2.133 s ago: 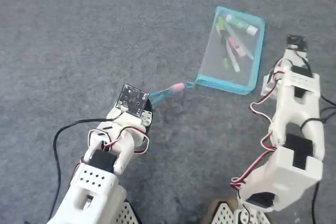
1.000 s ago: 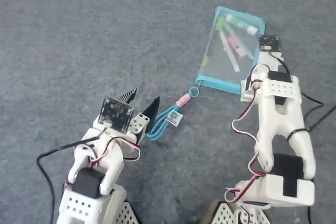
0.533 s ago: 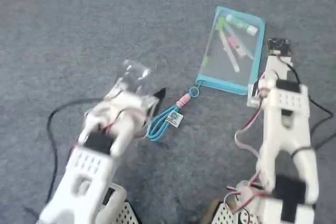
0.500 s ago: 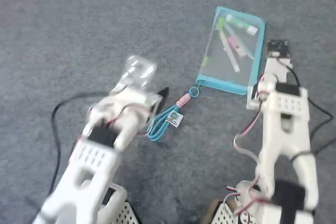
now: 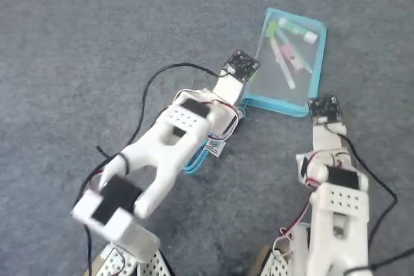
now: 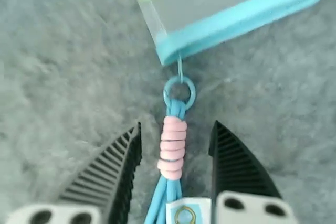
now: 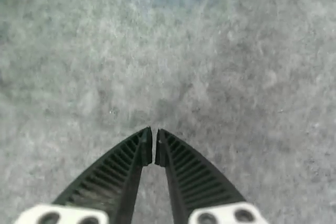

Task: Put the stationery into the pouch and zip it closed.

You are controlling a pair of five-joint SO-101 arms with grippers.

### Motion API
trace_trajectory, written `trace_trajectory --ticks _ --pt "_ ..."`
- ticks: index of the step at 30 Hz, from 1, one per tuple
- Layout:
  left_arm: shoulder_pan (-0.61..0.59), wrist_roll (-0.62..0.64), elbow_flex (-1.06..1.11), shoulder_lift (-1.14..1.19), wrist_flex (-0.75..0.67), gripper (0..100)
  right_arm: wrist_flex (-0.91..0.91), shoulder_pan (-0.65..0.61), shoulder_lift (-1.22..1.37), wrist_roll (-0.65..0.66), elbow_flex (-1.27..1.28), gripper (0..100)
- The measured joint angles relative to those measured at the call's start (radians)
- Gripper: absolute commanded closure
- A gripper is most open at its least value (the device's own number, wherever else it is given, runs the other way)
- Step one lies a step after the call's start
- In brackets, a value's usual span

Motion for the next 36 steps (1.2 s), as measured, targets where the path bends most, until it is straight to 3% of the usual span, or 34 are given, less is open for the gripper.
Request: trace_trajectory --ticks 8,23,30,36 --pt "-0.003 0.000 -0.028 0.087 0.011 82 -0.002 0.000 -0.094 0.000 0.049 98.0" --pt "-0.009 0.005 -0.373 0.316 0.345 99 -0.084 -0.002 -0.095 0.000 0.101 98.2" --pt "-0.011 0.026 -0.381 0.285 0.419 99 -0.114 -0.002 -0.095 0.000 0.117 98.2" --pt "-0.052 0.072 -0.348 0.087 0.468 99 -0.278 0.005 -0.101 0.003 0.219 98.2"
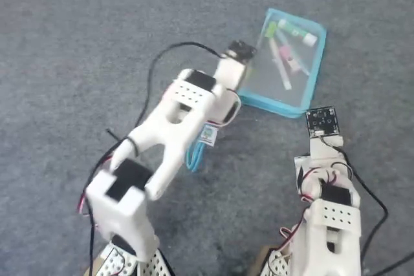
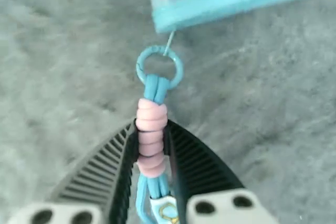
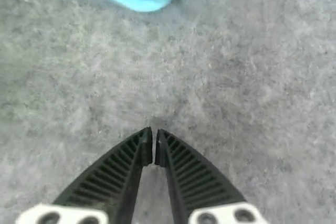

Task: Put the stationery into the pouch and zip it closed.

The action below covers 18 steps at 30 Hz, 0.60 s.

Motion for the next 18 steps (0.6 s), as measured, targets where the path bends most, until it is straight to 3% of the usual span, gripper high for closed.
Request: trace_trajectory --ticks 4,10,18 --pt "-0.071 -0.021 0.137 -0.160 0.003 99 -0.037 -0.002 0.000 0.000 0.012 98.2" --pt "-0.144 -0.068 0.410 -0.516 -0.133 99 -0.041 -0.002 0.000 0.000 0.012 98.2" --pt "-0.026 -0.072 0.933 -1.037 -0.321 99 -0.041 -0.002 0.000 0.000 0.012 98.2"
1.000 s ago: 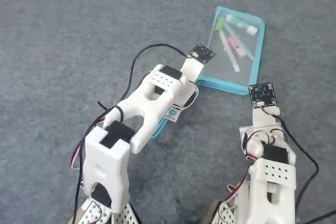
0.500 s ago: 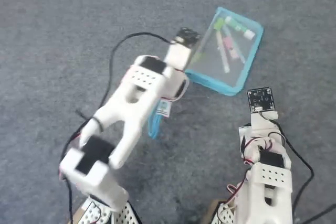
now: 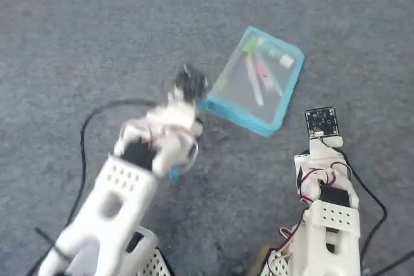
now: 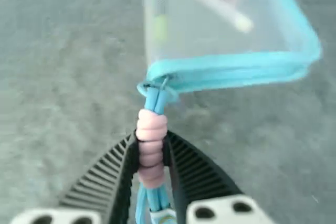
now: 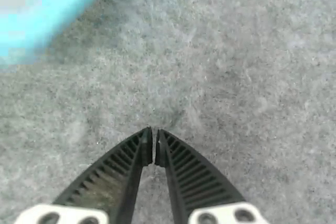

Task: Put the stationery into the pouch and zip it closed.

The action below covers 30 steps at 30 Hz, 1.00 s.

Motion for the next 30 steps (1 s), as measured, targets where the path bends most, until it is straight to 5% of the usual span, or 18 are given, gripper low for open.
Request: trace_trajectory --ticks 8,11,15,24,30 --pt "0.092 0.000 0.155 -0.410 0.075 98 0.000 -0.002 0.000 0.000 0.000 98.2" --pt "0.091 0.000 0.186 -0.496 0.087 91 0.000 -0.002 0.000 0.000 0.000 98.2" --pt "0.089 -0.026 0.207 -0.535 0.087 80 0.000 -0.002 0.000 0.000 0.000 98.2" --pt "0.091 -0.029 0.207 -0.555 0.083 80 0.000 -0.002 0.000 0.000 0.000 98.2" --pt "0.028 -0.029 0.207 -0.555 -0.041 80 0.000 -0.002 0.000 0.000 0.000 98.2"
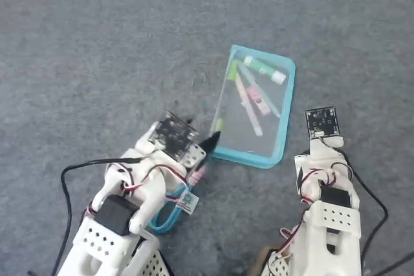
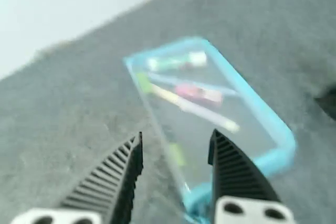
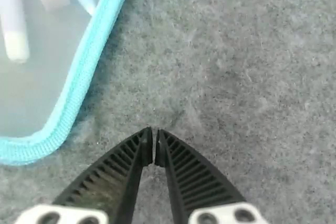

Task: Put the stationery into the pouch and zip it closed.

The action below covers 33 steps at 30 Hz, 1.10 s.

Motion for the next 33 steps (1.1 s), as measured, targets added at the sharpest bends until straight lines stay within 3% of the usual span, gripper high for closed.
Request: trace_trajectory --ticks 11,16,23,30,33 --pt "-0.466 -0.006 0.000 -0.009 -0.031 80 0.000 0.000 0.000 0.000 0.000 98.2" --pt "-0.629 -0.006 0.000 -0.123 -0.029 80 0.000 0.000 0.000 0.000 0.000 98.2" --pt "-0.678 -0.008 0.058 -0.442 0.133 80 0.055 0.011 0.000 0.002 -0.026 98.2" --pt "-0.678 -0.009 0.210 -0.451 0.155 80 0.404 0.018 -0.109 0.002 -0.232 98.2" --pt "-0.678 -0.009 0.313 -0.451 0.101 80 0.525 0.018 -0.235 0.002 -0.264 97.9"
